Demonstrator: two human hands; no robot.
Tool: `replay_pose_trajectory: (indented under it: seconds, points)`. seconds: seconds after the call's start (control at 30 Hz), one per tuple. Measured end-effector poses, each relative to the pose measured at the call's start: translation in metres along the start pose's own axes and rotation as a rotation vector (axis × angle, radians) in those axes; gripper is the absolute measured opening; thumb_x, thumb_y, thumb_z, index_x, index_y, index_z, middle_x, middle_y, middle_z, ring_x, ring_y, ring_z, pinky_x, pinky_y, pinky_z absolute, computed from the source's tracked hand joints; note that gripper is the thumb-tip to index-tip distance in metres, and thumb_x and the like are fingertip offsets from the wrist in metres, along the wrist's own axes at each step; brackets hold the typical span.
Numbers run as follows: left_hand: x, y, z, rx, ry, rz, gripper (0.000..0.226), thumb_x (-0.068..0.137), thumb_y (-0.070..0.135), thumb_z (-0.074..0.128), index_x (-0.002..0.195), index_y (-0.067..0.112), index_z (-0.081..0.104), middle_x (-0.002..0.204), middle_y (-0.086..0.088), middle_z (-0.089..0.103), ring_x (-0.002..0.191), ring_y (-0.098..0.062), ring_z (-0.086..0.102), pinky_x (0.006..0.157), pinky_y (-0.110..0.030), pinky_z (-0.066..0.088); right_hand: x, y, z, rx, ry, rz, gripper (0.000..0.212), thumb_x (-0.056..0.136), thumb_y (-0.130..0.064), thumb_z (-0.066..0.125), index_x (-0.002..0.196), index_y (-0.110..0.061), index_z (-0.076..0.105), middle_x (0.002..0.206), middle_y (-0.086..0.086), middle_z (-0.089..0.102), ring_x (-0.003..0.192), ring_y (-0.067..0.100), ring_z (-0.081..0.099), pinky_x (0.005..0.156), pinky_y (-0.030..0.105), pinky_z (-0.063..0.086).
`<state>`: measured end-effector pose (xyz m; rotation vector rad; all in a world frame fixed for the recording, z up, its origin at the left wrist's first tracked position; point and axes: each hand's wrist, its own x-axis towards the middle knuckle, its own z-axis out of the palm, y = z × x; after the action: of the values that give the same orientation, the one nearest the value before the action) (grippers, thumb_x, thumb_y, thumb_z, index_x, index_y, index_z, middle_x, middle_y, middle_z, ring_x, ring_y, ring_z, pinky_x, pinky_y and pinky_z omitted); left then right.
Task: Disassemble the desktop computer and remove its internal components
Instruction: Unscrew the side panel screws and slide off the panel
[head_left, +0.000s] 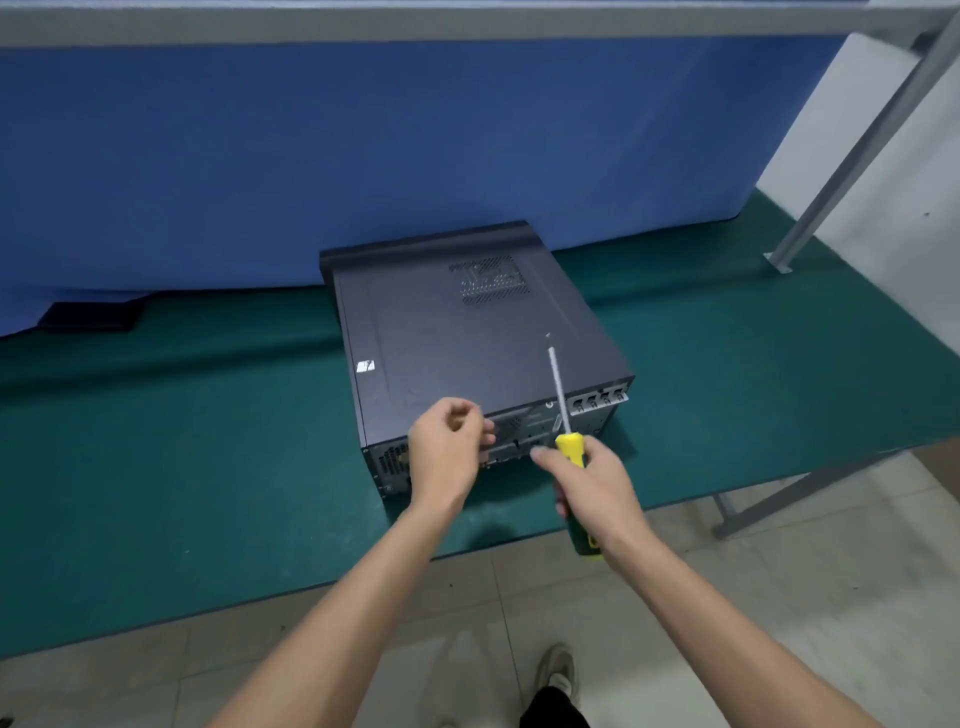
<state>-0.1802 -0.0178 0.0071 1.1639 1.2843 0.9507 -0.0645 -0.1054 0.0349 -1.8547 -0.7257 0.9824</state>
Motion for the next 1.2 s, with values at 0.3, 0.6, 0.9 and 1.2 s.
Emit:
replay_pose_trajectory:
  seconds: [0.3,0.6,0.9,1.2]
  points:
    - [0.011,0.082,0.035,0.752,-0.267,0.874,0.019,0.091,0.024,0.055,0.100,0.010,0.064,0.086,-0.006,0.071,0.078,-0.029,0.065,0.068,-0.039,0.051,0.045,-0.075,-0.045,0.293,-0.068,-0.080,0.012,0.089,-0.012,0.063,0.077,-0.009,0.063,0.043,-0.005,0.044,0.035,0.010,0.039,0.038,0.017,0.036]
    - [0.078,0.089,0.118,0.901,-0.268,0.803,0.019,0.093,0.027,0.053,0.100,0.016,0.066,0.086,-0.002,0.071,0.079,-0.028,0.063,0.064,-0.033,0.046,0.152,-0.072,-0.091,0.245,-0.119,0.020,0.011,0.088,-0.014,0.065,0.080,-0.007,0.064,0.046,-0.005,0.047,0.038,0.009,0.041,0.041,0.020,0.037]
    - [0.183,0.042,0.178,1.136,0.069,0.172,0.018,0.087,0.027,0.044,0.088,0.015,0.058,0.092,-0.005,0.067,0.085,-0.027,0.060,0.067,-0.032,0.039,0.280,-0.030,-0.135,0.099,0.025,0.089,0.011,0.087,-0.015,0.064,0.077,-0.010,0.066,0.052,-0.001,0.050,0.043,0.012,0.045,0.050,0.026,0.041]
    - [0.201,0.024,0.189,1.247,0.232,0.251,0.023,0.084,0.028,0.052,0.065,0.016,0.045,0.056,0.002,0.053,0.047,-0.021,0.048,0.047,-0.025,0.028,0.390,0.014,-0.087,-0.204,-0.060,0.150,0.017,0.086,-0.019,0.062,0.070,-0.014,0.062,0.062,0.009,0.061,0.056,0.028,0.058,0.062,0.035,0.049]
